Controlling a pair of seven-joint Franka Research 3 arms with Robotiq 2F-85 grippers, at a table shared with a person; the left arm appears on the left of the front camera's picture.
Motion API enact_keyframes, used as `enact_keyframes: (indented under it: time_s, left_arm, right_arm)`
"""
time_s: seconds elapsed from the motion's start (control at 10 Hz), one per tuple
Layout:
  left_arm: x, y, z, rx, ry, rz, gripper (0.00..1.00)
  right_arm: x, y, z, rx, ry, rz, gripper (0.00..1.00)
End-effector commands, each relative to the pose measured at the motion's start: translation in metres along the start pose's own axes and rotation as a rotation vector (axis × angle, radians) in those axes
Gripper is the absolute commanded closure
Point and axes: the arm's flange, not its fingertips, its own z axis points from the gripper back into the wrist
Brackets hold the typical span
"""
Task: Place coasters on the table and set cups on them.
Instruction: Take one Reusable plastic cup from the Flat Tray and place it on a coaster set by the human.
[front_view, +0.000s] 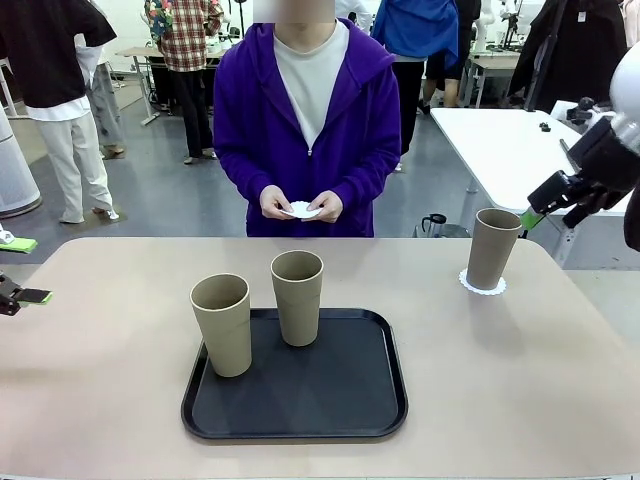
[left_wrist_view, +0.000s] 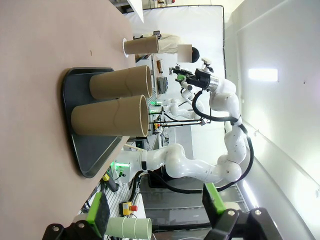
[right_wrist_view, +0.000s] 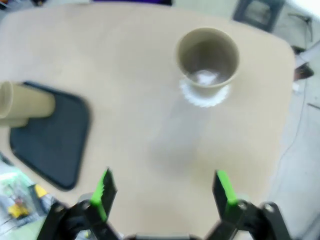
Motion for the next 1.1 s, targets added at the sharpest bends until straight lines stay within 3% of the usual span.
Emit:
enact_keyframes:
  time_s: [0.0, 0.1, 0.3, 0.5, 0.7, 1.0]
  left_arm:
    - [-0.001, -0.002, 0.001, -0.013, -0.003, -0.012, 0.0]
    - [-0.001, -0.002, 0.001, -0.013, -0.003, -0.012, 0.0]
    - [-0.001, -0.002, 0.001, -0.013, -0.003, -0.012, 0.0]
    - [-0.001, -0.002, 0.001, -0.013, -0.003, -0.012, 0.0]
    - [-0.001, -0.002, 0.001, -0.013, -0.003, -0.012, 0.0]
    - [-0.001, -0.002, 0.001, -0.013, -0.003, -0.012, 0.0]
  right_arm:
    - [-0.017, -0.057, 0.022, 0.45, 0.111, -0.19, 0.0]
    - [-0.028, -0.078, 0.032, 0.644, 0.131, -0.247, 0.0]
    - [-0.068, -0.121, 0.035, 0.882, 0.059, -0.227, 0.0]
    - [-0.112, -0.143, 0.005, 1.034, -0.058, -0.222, 0.0]
    - [-0.156, -0.152, -0.035, 1.078, -0.201, -0.358, 0.0]
    - [-0.204, -0.151, -0.065, 1.054, -0.32, -0.558, 0.0]
